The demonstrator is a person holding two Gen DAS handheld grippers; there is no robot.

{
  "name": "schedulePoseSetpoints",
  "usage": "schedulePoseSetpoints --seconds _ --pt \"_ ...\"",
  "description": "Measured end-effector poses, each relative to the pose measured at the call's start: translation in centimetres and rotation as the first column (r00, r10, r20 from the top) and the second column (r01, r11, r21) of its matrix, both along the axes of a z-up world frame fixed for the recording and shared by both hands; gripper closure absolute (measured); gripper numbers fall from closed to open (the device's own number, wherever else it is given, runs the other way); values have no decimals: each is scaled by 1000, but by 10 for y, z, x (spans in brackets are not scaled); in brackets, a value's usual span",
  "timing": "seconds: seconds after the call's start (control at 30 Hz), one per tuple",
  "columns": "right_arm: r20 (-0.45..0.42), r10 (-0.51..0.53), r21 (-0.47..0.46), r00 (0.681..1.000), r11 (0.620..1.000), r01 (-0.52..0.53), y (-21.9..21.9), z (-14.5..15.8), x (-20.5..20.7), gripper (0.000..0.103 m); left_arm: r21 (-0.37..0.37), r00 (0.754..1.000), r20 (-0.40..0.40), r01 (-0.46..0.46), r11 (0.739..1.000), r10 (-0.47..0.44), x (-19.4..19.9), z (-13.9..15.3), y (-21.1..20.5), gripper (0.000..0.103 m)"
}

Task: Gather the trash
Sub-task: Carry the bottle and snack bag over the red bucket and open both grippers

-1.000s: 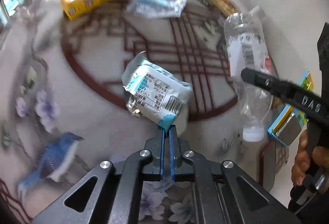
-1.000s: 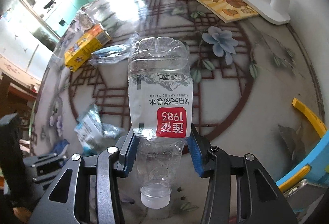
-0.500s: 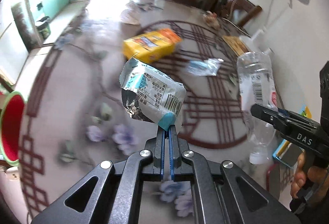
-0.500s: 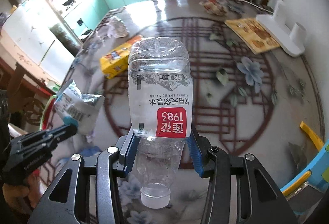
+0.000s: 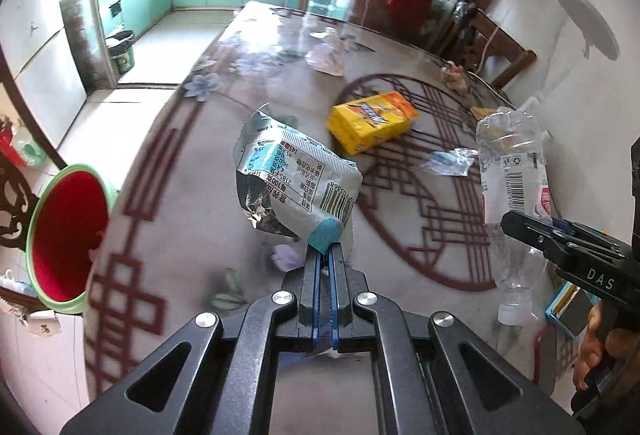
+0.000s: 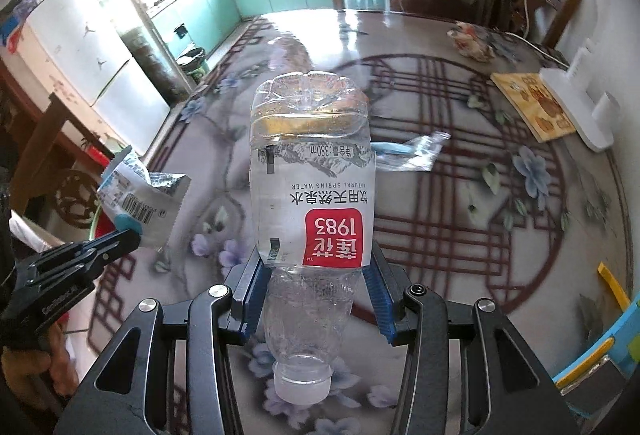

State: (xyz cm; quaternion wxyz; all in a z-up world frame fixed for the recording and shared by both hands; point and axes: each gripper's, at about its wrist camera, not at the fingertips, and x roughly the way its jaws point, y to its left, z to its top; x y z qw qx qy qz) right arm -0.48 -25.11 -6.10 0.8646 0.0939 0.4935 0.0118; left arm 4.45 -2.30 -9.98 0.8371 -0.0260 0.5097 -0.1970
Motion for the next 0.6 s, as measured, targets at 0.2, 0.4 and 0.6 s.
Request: schedulePoseSetpoints --seconds 0.2,0.4,0.6 --pt "8 23 -11 1000 1000 -23 27 4 9 59 -2 999 9 -35 999 35 5 3 32 101" --pt "10 50 -18 999 999 -50 54 6 18 59 -5 998 14 -64 998 64 11 5 61 101" --pt "12 74 -27 997 997 -74 79 9 25 59 -14 996 15 -93 996 93 17 6 90 101"
